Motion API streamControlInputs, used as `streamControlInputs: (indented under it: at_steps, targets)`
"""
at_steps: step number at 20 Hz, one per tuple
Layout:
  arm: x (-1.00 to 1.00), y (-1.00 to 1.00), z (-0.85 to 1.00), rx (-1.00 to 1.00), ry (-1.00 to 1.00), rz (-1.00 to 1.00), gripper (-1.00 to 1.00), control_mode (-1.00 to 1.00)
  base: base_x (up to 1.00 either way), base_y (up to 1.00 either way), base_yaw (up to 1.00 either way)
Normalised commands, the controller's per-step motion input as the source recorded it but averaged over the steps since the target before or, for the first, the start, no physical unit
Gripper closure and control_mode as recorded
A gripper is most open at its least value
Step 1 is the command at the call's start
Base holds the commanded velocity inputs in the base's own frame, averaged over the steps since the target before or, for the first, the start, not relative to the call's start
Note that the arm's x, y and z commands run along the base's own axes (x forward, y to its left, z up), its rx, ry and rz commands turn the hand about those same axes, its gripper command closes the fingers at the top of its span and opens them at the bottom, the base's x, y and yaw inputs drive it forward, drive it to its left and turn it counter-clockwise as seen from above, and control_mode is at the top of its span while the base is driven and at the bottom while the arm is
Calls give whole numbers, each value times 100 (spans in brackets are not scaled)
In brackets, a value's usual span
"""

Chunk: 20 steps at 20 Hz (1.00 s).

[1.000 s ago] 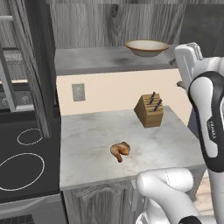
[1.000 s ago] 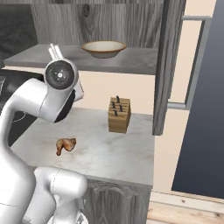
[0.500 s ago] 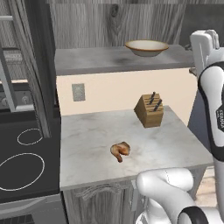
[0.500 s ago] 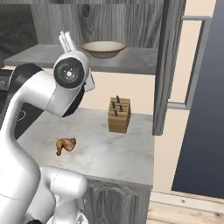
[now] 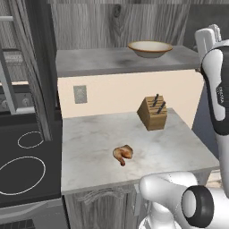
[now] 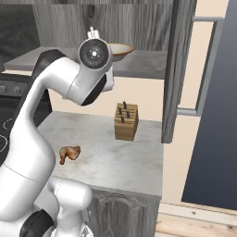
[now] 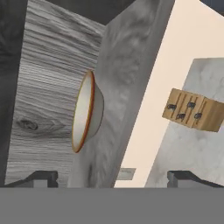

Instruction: Retrieve the bowl from the cabinet, then place the raw meat into the bowl to avoid contamination.

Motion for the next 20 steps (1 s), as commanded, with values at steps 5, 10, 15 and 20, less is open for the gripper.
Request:
streamControlInputs:
  at_steps: [5, 10, 15, 20]
  targets:
    - [41, -11, 5, 5, 12, 0, -100, -100, 0, 0, 0]
    - [32, 3, 0, 0, 1, 0, -100, -100, 0, 0, 0]
    - [31, 9, 0, 0, 1, 1, -100, -100, 0, 0, 0]
    - [29, 11, -7, 1, 3, 3, -100, -100, 0, 0, 0]
